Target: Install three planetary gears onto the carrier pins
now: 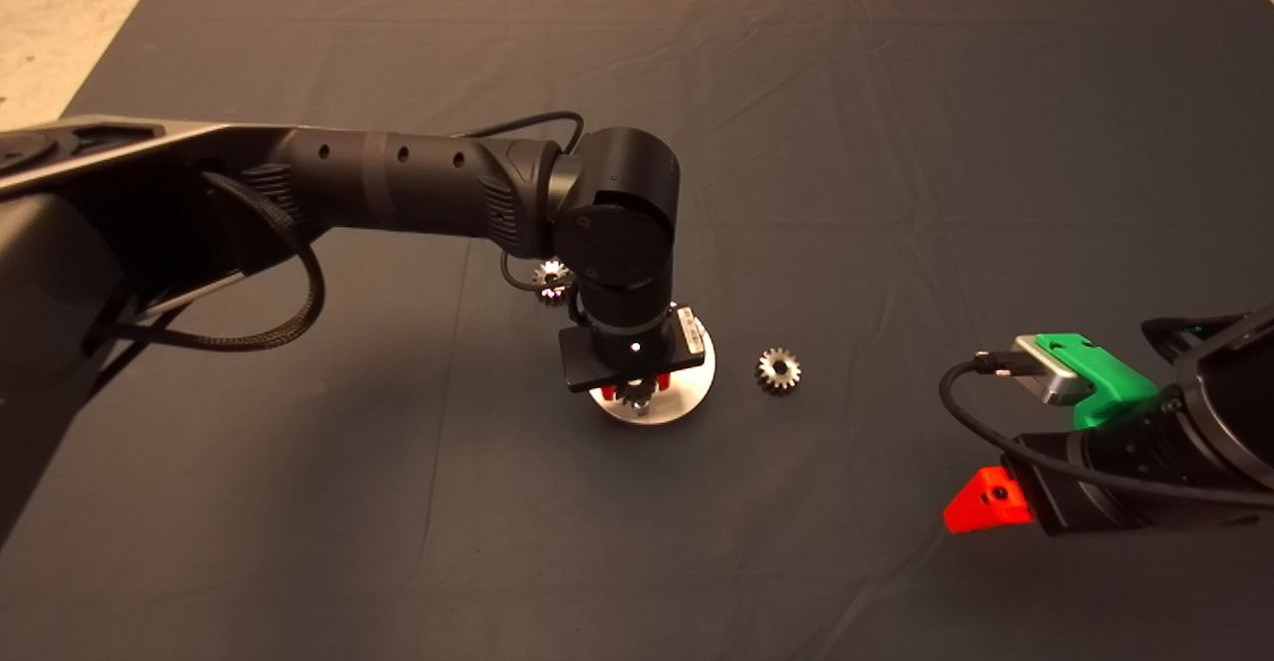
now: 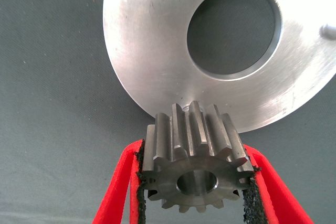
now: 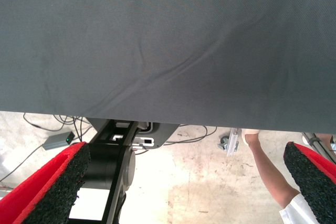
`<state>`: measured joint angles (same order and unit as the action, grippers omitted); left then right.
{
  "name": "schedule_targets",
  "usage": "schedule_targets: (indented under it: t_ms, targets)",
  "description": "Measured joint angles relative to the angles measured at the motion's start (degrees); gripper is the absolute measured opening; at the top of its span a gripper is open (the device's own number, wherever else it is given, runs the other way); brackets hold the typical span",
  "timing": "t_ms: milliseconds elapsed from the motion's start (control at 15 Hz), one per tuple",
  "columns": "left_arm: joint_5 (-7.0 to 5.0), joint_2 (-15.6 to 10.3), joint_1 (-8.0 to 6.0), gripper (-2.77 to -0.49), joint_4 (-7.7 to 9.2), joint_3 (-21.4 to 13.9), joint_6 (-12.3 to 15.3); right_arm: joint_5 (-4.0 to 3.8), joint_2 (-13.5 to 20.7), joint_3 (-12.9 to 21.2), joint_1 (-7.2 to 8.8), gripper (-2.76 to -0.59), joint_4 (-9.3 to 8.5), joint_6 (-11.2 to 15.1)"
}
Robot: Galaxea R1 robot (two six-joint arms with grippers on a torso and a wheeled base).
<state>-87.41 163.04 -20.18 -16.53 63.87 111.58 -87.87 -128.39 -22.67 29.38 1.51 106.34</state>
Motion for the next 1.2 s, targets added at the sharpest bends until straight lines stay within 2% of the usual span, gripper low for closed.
schedule_targets:
  t_ms: [200, 867, 1200]
  targets:
    - [-0.01, 0.0, 1.03, -2.40, 0.02, 0.0, 0.0, 0.00, 0.0, 0.0, 0.00, -0.60, 0.02, 0.0]
    - [-0.02, 0.0, 1.18, -2.40, 0.00, 0.0, 0.0, 0.00, 0.0, 0.0, 0.00, -0.60, 0.00, 0.0]
    - [0.00, 0.0, 1.94, -2.40, 0.00, 0.0, 0.0, 0.00, 0.0, 0.0, -0.02, -0.60, 0.02, 0.0]
